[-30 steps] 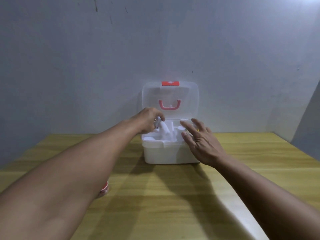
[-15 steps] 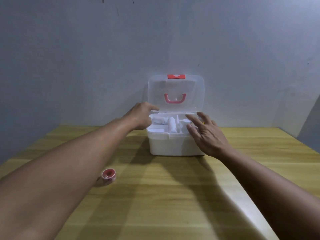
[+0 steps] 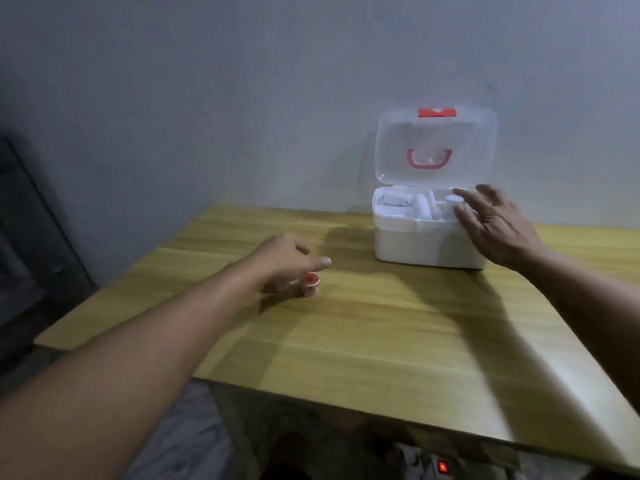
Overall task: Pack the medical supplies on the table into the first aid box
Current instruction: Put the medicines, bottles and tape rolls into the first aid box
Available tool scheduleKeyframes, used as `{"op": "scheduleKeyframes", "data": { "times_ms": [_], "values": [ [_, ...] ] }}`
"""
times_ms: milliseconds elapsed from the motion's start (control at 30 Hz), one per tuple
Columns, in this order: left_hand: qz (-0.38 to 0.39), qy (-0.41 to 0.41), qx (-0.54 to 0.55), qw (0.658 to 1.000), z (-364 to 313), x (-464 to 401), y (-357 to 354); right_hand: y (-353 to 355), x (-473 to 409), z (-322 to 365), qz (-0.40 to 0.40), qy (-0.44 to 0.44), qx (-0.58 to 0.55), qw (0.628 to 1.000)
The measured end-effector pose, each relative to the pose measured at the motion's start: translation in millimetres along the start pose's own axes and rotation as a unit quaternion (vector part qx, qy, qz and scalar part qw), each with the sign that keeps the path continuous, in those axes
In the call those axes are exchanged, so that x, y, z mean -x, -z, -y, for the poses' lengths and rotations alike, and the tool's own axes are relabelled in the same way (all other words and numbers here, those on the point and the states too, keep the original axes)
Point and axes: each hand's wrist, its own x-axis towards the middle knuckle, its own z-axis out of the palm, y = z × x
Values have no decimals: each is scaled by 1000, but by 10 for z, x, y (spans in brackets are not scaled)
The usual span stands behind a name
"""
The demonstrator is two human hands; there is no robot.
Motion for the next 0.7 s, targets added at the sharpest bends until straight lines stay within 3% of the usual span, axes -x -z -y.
{"op": "scheduleKeyframes", "data": {
  "times_ms": [67, 200, 600, 700],
  "values": [
    [-1, 17, -8, 1000, 57, 110, -110, 3, 0, 8, 2, -2, -1, 1000],
    [-58, 2, -128, 990, 57, 229, -157, 17, -2, 15, 10, -2, -2, 1000],
    [-61, -57, -91, 992, -133, 89, -165, 33, 21, 44, 18, -23, -13, 999],
    [-75, -104, -74, 989, -368, -30, -50, 36, 32, 57, 16, -21, -15, 1000]
  ]
}}
